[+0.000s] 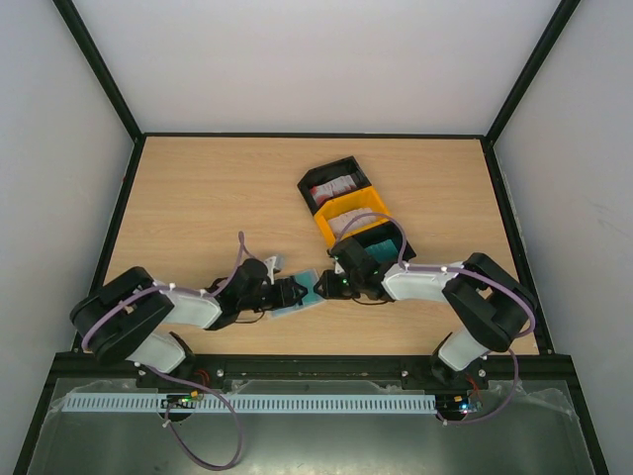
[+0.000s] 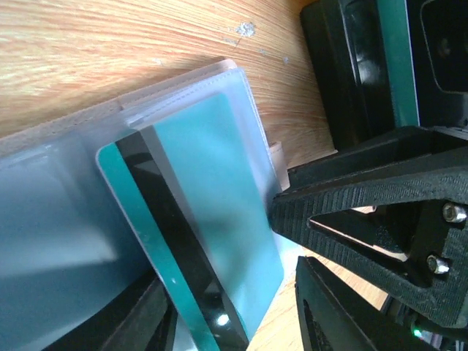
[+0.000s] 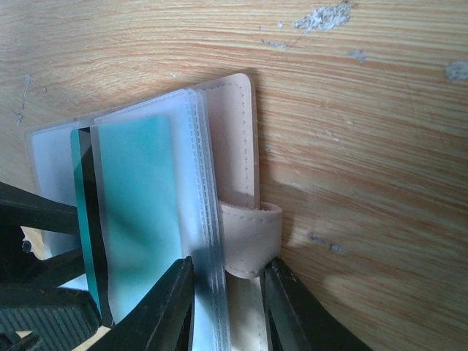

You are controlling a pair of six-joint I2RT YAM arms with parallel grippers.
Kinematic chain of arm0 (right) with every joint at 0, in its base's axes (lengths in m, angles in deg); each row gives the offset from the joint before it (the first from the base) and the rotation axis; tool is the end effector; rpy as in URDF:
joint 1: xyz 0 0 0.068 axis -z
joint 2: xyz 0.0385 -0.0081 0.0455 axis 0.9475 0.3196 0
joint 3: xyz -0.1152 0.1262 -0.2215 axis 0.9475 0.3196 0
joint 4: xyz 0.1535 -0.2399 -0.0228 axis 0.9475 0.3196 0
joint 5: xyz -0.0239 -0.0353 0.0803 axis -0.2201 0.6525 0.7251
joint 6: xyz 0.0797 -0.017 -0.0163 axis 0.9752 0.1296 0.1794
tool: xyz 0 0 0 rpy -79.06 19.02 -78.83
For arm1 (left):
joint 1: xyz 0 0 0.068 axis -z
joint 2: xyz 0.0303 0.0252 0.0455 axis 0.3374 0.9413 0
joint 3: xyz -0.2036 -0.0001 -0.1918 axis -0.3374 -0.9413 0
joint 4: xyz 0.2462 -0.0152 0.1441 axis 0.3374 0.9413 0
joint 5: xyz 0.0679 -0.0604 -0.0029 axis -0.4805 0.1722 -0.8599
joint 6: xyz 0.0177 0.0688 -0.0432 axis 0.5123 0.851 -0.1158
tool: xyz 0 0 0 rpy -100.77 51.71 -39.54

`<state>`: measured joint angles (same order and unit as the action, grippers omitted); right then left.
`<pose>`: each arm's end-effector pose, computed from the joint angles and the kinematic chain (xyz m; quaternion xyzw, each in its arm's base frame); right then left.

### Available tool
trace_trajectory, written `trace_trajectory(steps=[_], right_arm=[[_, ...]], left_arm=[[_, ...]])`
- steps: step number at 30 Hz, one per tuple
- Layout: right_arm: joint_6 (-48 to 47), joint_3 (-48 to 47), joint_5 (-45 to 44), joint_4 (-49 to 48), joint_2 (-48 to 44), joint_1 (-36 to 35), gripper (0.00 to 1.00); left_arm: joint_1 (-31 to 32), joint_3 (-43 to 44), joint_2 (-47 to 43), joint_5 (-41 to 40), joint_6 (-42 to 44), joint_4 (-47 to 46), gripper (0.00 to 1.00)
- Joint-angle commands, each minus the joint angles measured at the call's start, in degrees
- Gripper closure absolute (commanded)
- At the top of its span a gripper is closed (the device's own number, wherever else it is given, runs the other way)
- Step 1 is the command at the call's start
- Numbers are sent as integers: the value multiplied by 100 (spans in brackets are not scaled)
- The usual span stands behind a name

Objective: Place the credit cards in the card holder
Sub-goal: Insert the credit card into the card holder.

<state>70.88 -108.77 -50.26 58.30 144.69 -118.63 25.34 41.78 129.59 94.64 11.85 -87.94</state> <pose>0.1941 0.2546 0.0957 -0.1080 0.9165 0.3744 0.0902 0.1755 -0.2072 0.0794 -0.0055 0.8614 -0.4633 0.2080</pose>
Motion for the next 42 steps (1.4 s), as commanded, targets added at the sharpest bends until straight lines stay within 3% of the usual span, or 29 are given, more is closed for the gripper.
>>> trace_trajectory(steps=[1,8,14,20,26,34,40,42], right_arm=[[14,128,-48,354,-66,-107,74],[-53,110,86,303,-7,-107,74],[-89,109,165,270,-16,-107,74],[-92,142,290,174,-10,-101,70],[-149,171,695,-78,103,-107,69],[-222,171,1044,-264,268,-107,83],[-239,94,505,59,33,-103,82],[-253,48,253,239,-158,-107,79]], left_arm=[[108,125,-346,-122,145,998,50],[105,291,-884,-248,-27,1977,28],[108,361,-1152,-326,-221,2440,24],[103,498,-1123,-667,-209,2800,31],[116,569,-897,-493,-12,2618,47],[418,1034,-542,-444,296,2807,56],[452,1186,-612,-738,347,3200,57],[455,1238,-746,-832,371,3390,53]])
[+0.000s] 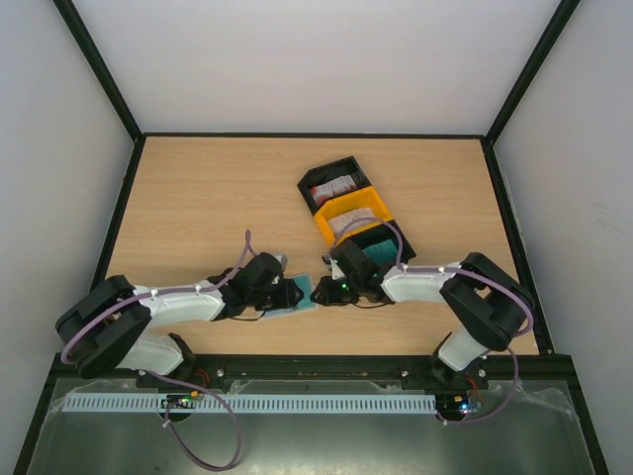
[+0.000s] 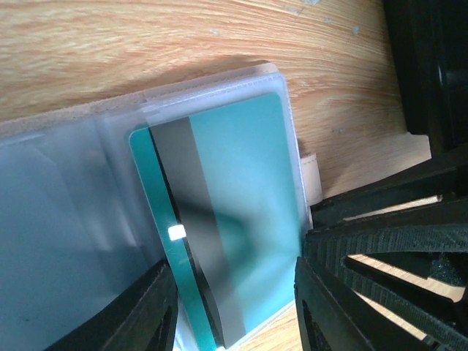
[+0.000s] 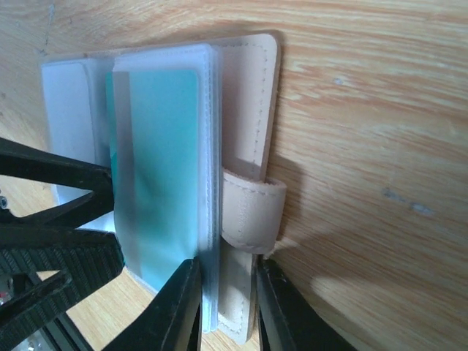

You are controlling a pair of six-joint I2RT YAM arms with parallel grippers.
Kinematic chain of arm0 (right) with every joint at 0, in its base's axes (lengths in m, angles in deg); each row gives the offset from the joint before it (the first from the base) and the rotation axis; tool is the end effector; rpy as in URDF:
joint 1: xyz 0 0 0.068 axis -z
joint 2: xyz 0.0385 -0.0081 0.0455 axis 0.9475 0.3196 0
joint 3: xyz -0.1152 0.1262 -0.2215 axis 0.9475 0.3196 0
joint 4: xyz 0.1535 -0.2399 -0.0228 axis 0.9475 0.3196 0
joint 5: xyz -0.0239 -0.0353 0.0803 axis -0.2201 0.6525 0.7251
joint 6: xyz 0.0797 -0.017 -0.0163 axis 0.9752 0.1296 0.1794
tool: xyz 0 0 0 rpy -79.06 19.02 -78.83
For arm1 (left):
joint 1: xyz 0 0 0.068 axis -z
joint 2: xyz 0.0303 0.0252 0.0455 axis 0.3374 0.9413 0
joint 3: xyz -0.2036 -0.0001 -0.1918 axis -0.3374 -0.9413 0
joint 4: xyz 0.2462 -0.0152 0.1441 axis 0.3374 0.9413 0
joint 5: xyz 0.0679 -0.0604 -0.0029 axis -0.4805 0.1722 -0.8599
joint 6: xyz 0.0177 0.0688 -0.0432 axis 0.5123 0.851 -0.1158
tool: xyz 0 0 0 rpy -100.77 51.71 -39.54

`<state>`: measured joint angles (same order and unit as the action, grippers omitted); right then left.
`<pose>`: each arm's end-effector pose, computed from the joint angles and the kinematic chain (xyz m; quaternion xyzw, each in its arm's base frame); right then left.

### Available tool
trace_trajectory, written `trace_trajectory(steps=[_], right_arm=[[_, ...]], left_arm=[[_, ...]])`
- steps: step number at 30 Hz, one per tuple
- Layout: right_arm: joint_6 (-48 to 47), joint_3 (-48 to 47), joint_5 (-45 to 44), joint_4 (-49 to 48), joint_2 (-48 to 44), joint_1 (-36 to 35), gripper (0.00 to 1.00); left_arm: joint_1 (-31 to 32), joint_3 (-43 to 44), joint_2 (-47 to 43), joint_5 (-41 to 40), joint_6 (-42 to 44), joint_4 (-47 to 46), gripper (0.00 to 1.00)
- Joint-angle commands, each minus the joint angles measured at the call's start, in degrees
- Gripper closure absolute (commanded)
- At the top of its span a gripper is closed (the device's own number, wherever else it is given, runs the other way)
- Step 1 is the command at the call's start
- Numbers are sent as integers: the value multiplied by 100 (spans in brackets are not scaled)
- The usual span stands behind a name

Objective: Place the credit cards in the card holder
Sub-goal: Insert the credit card into the card holder.

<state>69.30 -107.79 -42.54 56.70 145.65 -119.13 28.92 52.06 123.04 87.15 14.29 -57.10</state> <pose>0.1820 0.2581 0.0918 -0.1450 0.8986 0.4118 0.0445 0.1759 -0.2193 0.0997 -0.0048 0.9194 -0.3511 0.1774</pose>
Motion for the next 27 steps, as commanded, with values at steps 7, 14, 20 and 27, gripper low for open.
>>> trace_trajectory(steps=[7,14,20,27], right_arm=[[-271,-249,-1115,1002,-732,-55,67],[-385,-381,-1064,1074,-731,-57,62],[-240,-248,-757,710,-549,-56,58],[-103,-106,-428,390,-255,-56,57]], left_arm=[[95,464,-475,-90,167,1272,31],[94,331,-731,-449,67,1484,45],[88,255,-380,-308,-57,790,64],[88,342,147,-533,-25,790,77]])
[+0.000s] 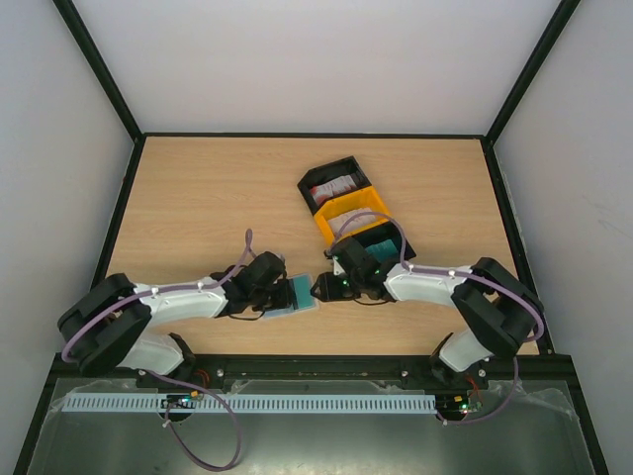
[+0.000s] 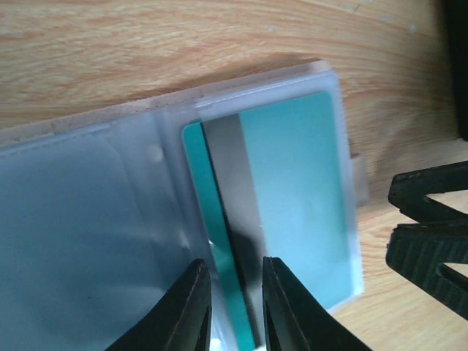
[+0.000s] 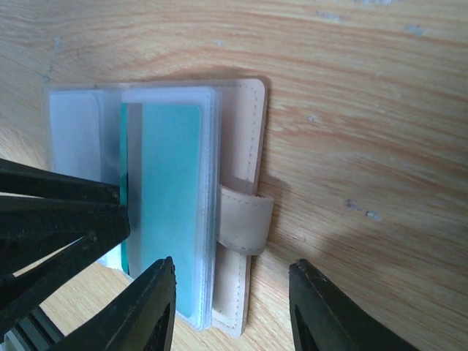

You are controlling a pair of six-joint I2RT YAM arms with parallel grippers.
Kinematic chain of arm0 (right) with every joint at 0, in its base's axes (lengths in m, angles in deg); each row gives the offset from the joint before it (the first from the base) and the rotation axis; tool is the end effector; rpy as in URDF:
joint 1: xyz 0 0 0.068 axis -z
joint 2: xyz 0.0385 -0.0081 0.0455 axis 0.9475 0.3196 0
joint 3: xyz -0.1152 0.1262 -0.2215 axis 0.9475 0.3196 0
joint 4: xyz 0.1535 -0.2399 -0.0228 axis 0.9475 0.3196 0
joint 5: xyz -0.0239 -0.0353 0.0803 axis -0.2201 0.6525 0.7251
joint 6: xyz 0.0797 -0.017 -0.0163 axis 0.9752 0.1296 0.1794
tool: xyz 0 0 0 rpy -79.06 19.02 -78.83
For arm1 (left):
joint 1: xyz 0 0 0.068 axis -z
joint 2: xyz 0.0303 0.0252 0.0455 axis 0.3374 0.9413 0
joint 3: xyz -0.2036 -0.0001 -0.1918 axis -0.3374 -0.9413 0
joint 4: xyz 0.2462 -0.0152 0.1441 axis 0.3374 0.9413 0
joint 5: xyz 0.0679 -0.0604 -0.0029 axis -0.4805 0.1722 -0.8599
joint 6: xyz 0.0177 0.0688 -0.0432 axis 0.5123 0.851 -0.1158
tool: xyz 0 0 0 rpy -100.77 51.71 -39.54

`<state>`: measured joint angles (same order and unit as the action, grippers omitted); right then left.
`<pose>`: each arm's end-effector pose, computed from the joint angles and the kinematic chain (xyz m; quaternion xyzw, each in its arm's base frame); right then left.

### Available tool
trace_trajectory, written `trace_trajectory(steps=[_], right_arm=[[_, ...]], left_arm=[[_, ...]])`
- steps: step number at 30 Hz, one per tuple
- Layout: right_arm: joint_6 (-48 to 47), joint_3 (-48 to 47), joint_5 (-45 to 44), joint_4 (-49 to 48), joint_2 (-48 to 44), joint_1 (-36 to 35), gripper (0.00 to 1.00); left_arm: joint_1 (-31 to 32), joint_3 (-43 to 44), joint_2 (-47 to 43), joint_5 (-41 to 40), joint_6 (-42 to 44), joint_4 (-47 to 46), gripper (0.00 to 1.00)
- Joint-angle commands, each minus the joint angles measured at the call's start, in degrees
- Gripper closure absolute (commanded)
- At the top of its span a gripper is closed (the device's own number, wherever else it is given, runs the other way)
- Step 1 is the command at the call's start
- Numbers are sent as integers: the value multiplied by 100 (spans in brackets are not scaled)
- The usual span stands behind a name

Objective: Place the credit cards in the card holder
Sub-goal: Insert the credit card into the card holder.

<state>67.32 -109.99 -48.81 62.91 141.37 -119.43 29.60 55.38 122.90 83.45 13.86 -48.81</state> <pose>0.1875 0.2564 0.1130 -0.1466 0.9090 0.3795 0.0900 0.1775 -0.2192 0.1039 -0.0181 0.9364 -0.3049 0.1728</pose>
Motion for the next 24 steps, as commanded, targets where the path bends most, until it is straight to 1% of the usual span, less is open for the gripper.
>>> trace_trajectory(steps=[1,4,7,14,19,24], right_arm=[[98,129,212,-229,202,-25,57],[127,197,292,-294,258,-27,58],[221,282,611,-527,370,-21,57],[466,461,1308,-1173,742,19,58],[1058,737,2016,-2220,776,127,58],[2014,1041,2556,-3446,702,169,60]], left_arm=[[17,3,177,-196,20,-9,78],[17,-37,184,-284,3,47,82],[16,-51,270,-239,-2,22,86],[21,-197,448,-259,-134,37,90],[17,-404,432,-305,-266,9,91],[21,-522,429,-288,-318,-94,92]])
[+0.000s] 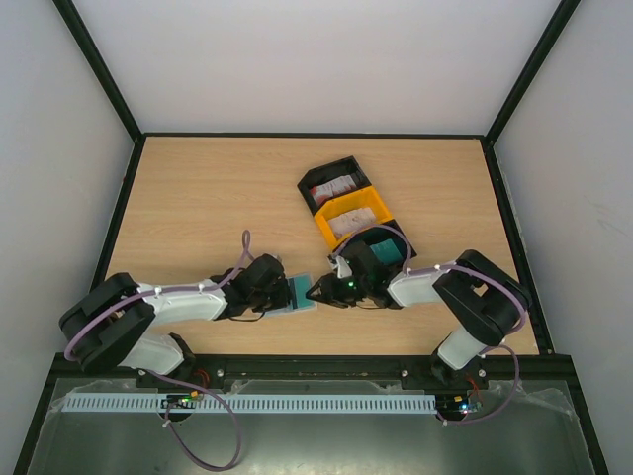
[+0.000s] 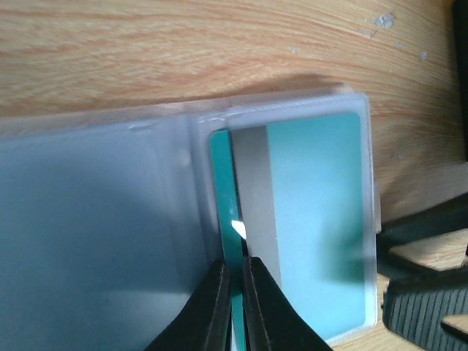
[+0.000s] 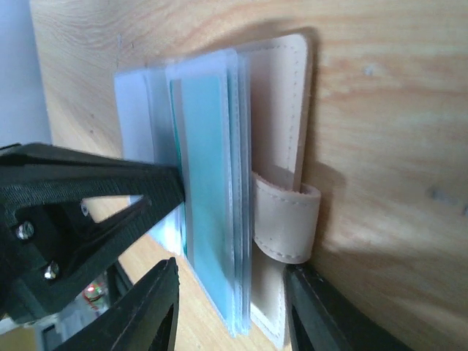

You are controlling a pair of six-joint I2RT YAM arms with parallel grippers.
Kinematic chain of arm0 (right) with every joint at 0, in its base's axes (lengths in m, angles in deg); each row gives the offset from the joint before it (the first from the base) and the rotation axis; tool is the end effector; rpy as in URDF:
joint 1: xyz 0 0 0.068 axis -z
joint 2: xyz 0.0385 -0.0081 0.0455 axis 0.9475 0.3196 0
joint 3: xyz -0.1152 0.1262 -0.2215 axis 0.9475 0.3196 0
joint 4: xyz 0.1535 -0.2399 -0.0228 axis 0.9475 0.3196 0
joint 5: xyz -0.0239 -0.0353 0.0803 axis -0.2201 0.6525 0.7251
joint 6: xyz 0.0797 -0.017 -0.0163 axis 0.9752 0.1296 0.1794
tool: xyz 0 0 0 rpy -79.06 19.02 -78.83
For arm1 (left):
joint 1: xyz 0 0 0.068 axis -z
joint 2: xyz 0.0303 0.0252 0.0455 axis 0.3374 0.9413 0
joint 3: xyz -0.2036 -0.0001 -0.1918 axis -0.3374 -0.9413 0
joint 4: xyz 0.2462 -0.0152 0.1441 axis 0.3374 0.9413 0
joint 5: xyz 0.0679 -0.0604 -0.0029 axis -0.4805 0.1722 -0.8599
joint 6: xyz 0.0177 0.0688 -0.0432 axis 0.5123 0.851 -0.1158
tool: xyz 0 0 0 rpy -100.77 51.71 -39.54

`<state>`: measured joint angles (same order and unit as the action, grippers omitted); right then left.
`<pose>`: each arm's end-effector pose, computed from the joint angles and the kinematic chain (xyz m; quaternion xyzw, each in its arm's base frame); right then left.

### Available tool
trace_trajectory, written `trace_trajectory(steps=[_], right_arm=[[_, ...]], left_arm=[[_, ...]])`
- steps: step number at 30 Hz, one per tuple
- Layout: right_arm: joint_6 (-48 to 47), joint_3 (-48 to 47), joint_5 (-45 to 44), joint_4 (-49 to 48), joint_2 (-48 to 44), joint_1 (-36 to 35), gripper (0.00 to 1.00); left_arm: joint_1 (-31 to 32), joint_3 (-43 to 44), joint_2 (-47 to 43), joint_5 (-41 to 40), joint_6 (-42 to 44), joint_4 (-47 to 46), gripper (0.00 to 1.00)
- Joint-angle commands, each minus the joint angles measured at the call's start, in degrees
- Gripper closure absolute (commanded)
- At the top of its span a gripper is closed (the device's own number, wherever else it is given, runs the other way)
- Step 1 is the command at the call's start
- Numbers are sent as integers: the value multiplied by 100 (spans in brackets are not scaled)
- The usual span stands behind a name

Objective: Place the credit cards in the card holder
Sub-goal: Insert the credit card into the card holder.

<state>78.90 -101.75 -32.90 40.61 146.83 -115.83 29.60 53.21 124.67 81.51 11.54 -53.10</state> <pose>0.1827 0.2473 0.0868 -0.0982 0.8601 0.5004 0.0131 0.1776 -0.2155 0.0909 -0.0428 0.9352 -0.3013 0.1812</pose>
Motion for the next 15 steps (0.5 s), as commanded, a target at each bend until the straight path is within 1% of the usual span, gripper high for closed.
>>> trace_trajectory(steps=[1,6,12,15], right_arm=[[965,252,999,-1357,110,-189,61],[1055,286,1000,-1512,-170,-178,61],[1209,354,1077,-1898,-144,-181,61],[1099,312,869,-1630,-149,-176,62]], left_arm=[[19,-316,265,-93,-94,315,92],[17,-375,272,-84,-110,221,92],[19,-404,231,-67,-103,150,92],[16,-400,130,-67,-97,158,92]])
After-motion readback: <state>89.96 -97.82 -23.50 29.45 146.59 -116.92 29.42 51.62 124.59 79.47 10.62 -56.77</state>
